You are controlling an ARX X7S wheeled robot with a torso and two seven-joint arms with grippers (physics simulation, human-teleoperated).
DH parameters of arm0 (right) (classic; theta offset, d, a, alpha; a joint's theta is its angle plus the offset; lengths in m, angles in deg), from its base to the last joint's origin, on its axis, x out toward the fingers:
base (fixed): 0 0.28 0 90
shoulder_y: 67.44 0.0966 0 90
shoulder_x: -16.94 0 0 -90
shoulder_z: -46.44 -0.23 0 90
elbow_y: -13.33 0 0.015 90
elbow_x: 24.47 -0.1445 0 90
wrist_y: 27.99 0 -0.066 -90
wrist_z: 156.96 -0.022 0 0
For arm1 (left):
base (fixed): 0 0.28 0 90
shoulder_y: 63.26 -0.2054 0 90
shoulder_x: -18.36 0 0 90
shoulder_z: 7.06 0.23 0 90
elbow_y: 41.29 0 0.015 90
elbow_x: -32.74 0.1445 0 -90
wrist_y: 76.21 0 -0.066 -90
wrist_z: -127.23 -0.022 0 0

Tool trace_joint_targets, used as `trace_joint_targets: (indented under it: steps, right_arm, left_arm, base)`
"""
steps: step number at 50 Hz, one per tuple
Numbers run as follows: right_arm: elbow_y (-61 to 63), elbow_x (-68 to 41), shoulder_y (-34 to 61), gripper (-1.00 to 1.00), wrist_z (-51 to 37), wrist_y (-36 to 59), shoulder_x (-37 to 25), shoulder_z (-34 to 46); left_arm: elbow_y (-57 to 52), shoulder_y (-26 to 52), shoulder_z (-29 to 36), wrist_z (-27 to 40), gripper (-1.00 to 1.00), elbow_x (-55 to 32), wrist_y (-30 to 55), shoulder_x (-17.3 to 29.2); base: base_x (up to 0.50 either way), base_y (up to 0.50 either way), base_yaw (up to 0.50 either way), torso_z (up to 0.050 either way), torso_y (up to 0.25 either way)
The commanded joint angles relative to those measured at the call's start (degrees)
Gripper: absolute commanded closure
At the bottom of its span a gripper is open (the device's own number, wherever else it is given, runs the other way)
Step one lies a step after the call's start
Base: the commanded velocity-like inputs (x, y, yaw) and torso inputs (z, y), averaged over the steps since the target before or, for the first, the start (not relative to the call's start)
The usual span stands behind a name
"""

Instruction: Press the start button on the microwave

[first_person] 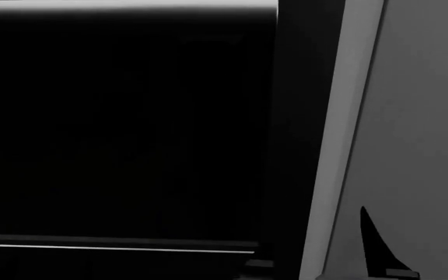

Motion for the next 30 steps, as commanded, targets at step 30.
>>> trace_joint_targets:
  steps: [30]
  right_arm:
    - [30.0,-6.1,32.8,-1.00,4.7,44.1,-4.5,-4.8]
  left_arm:
    - [-2.3,-0.8,1.8,2.3,-1.00,-0.3,0.2,2.2]
  base:
    - [0.00,0.00,0.00,0.000,0.000]
